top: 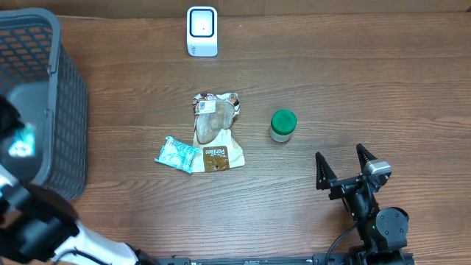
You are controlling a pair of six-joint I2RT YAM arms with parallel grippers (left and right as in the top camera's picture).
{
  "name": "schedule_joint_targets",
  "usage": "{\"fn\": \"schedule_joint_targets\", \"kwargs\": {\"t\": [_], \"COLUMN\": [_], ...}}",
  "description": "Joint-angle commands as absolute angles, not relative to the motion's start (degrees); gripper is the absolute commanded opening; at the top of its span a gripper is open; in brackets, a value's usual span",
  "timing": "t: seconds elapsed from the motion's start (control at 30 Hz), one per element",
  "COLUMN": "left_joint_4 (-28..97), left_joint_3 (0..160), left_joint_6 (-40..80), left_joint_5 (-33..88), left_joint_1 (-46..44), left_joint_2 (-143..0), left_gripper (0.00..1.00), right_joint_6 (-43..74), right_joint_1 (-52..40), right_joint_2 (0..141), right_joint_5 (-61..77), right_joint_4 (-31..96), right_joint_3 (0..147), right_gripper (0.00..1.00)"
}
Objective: Scan the item barcode
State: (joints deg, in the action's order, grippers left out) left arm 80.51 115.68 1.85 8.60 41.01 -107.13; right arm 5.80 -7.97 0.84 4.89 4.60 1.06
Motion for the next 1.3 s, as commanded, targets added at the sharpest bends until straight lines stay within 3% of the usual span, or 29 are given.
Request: {"fn": "schedule_joint_targets", "kwargs": {"t": [0.0, 0.27, 0.67, 0.93, 1.27], "left_joint_4": [79.9, 80.1, 78.5, 65.6, 55.9], "left_joint_3": [117.9, 117.9, 106.7, 93.7, 91.0], "left_joint_6": [4.3, 5.9, 13.9, 20.9, 36.1], "left_joint_5": [9.0, 8.4, 5.3, 5.4, 5.4], "left_joint_1": [35.4, 16.3, -13.7, -26.1, -34.9], "left_joint_2": [-99.0, -89.1, -91.4, -95.7, -104.8], "left_gripper": [0.04, 0.04, 0.04, 0.04, 0.04], "right_joint_6": [5.8, 5.8, 5.8, 5.8, 5.8], "right_joint_1": [-8.2, -8.2, -8.2, -8.2, -8.2], "right_joint_2": [0.2, 0.2, 0.2, 0.2, 0.2], "right_joint_5": [4.4, 4.4, 4.4, 4.4, 4.4], "right_joint_4": [4.3, 4.3, 4.3, 4.3, 4.3], "right_joint_3": [0.4, 0.4, 0.4, 0.4, 0.4], "right_gripper": [1.00, 1.00, 1.00, 1.00, 1.00]}}
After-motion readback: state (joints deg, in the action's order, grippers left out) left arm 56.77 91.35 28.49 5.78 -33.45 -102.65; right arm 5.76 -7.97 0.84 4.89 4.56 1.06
